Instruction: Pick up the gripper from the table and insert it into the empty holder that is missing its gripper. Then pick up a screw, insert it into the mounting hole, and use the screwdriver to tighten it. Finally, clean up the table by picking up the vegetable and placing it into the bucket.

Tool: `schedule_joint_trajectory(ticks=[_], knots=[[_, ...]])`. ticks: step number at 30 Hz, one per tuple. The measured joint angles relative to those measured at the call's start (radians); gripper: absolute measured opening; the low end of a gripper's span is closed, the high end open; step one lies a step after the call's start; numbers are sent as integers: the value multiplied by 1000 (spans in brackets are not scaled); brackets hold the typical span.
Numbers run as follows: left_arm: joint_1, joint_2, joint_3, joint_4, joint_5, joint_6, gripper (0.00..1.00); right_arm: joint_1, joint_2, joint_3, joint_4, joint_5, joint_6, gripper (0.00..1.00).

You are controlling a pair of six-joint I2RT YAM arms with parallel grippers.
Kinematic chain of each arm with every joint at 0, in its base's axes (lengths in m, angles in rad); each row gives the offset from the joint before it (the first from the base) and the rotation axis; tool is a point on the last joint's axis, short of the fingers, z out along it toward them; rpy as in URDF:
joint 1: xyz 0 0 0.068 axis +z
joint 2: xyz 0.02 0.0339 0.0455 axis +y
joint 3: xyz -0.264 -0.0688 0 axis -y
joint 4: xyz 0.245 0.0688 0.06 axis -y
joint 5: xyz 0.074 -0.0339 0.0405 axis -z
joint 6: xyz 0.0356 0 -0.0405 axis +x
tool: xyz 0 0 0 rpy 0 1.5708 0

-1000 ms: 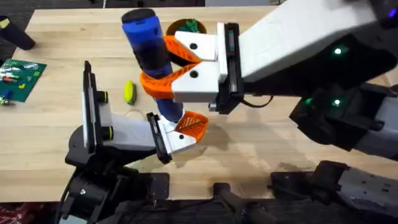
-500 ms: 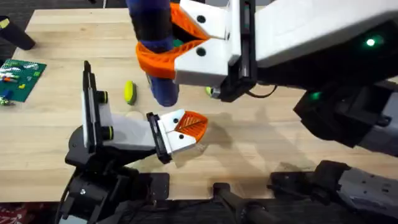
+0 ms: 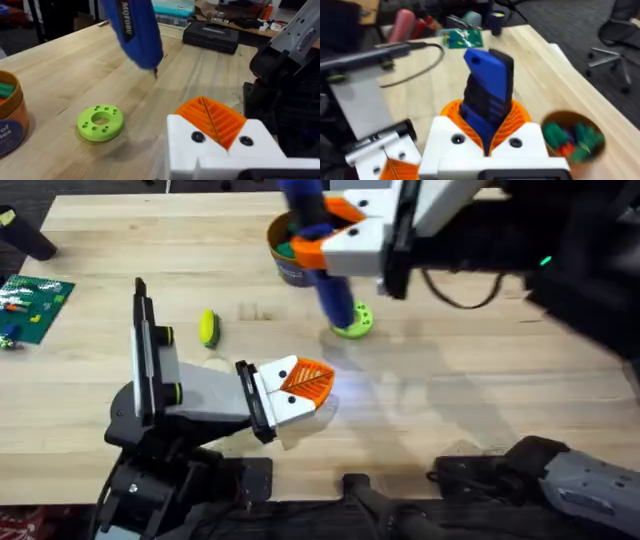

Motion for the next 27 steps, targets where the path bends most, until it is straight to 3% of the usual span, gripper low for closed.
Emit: schedule_joint_trajectory(ticks=[5, 9, 18, 27], knots=[[0, 0, 0, 0, 0, 0, 12, -91, 0, 71, -248, 68, -148, 26], [0, 0, 0, 0, 0, 0, 12, -154, 11, 73, -340, 197, -318, 26], [0, 0, 0, 0, 0, 0, 12, -217, 187, 76, -335, 372, -921, 26], [0, 0, 0, 0, 0, 0, 12, -301, 383, 78, -290, 512, -1175, 26]])
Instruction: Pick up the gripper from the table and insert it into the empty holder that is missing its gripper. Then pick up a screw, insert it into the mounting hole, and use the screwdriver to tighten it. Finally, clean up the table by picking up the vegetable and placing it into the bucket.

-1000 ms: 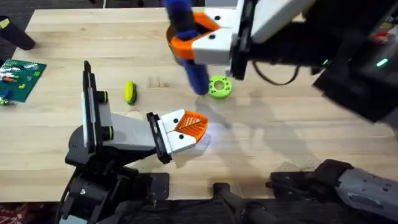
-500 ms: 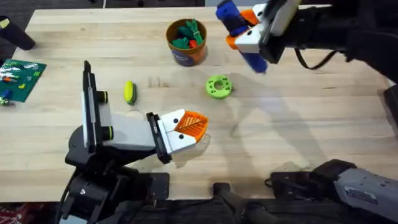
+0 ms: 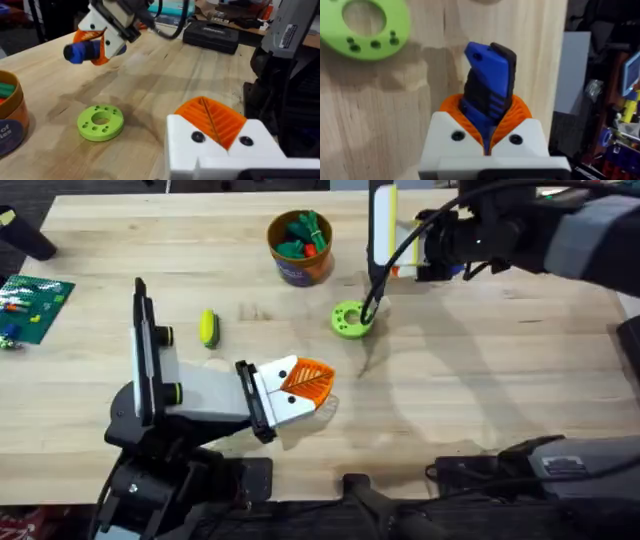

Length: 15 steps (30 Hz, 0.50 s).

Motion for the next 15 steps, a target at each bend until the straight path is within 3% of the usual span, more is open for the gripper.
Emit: schedule_joint_trajectory(ticks=[9, 15], knots=[[0, 0, 0, 0, 0, 0, 12, -20, 169, 2, 6, 31, -84, 26], [0, 0, 0, 0, 0, 0, 12, -20, 211, 2, 11, 39, -95, 54]])
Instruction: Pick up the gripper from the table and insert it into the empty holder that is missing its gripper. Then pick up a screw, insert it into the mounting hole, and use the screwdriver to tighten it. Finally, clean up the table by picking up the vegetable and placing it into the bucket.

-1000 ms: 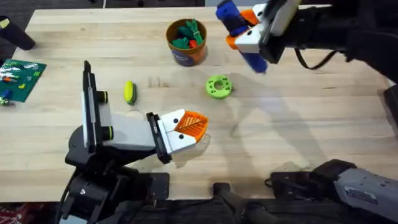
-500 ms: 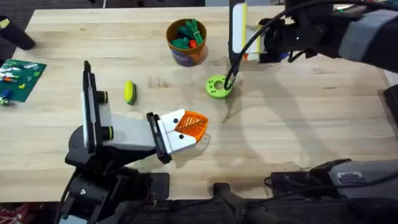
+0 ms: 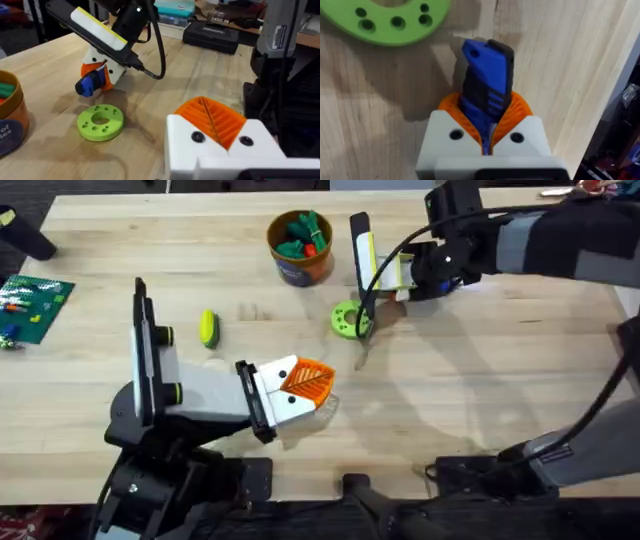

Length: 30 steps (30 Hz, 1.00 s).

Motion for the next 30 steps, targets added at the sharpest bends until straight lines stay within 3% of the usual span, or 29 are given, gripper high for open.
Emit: schedule_joint_trajectory(ticks=[4, 7, 11, 13, 14, 30], knots=[[0, 0, 0, 0, 0, 0, 12, 0, 6, 2, 3, 3, -6, 96], [0, 0, 0, 0, 0, 0, 12, 0, 19, 7, 1, 3, -13, 232], [0, 0, 0, 0, 0, 0, 12, -2, 20, 19, 4, 3, -12, 609], [0, 0, 0, 0, 0, 0, 12, -2, 19, 29, 17, 3, -11, 886], [0, 0, 0, 0, 0, 0, 12, -2, 18, 36, 18, 3, -9, 965], [0, 0, 0, 0, 0, 0, 12, -1, -13, 43, -163, 38, 198, 992]])
